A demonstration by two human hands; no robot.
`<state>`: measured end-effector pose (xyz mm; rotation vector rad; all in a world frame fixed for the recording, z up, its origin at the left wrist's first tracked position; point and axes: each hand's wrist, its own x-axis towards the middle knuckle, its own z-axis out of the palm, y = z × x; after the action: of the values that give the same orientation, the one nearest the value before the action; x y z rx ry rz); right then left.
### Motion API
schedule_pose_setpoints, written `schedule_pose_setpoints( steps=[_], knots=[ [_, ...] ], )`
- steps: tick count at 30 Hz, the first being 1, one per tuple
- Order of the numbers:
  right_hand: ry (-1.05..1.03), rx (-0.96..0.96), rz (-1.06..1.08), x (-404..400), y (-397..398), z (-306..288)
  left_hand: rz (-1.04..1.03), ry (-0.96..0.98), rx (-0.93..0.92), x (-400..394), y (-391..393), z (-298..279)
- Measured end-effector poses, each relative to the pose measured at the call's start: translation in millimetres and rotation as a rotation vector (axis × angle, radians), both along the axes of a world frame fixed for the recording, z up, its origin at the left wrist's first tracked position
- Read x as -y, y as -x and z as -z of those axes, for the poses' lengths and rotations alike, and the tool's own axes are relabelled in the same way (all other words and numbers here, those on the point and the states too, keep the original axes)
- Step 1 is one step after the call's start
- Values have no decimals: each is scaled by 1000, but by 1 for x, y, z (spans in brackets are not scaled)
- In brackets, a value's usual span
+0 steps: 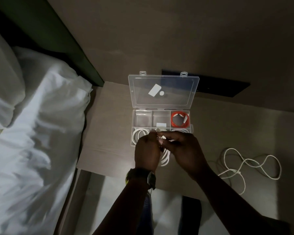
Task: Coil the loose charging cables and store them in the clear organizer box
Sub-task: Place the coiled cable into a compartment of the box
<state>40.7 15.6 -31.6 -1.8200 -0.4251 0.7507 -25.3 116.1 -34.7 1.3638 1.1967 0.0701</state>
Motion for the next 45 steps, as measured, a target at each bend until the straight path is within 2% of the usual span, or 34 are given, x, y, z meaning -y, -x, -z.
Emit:
schedule_pose_setpoints(
  steps=[2,3,5,7,9,12,14,17,23,27,33,39,45],
  knots=[
    [73,104,14,-13,-14,7,11,-113,15,-7,-11,11],
    [101,132,36,-20,-22,11,-19,-85,43,-11,-19,13],
    [117,97,130,-33,-39,19,-72,26,124,-22,-34,20],
    [114,52,220,-44,-57,31,40,-26,185,-36,-45,32],
    [123,38,280,-52,-73,44,295,-243,138,-50,-52,46],
    [171,119,290,-60,-82,62,618,-601,68,-60,-54,59],
    [187,184,271,-63,-79,73,673,-750,86,-59,-52,63],
    [203,305,230,-63,-73,85,720,-874,39,-57,-47,68],
    [278,605,76,-59,-71,92,762,-876,49,-61,-32,78],
    [350,708,-86,-52,-72,85,791,-881,-11,-63,-36,77],
    [585,955,-552,-33,-75,76,844,-921,-93,-62,-42,70],
    [723,1097,-520,-26,-65,73,953,-971,-229,-58,-47,64],
    [740,1064,-576,-33,-64,69,1036,-971,-332,-53,-49,67]
  ],
)
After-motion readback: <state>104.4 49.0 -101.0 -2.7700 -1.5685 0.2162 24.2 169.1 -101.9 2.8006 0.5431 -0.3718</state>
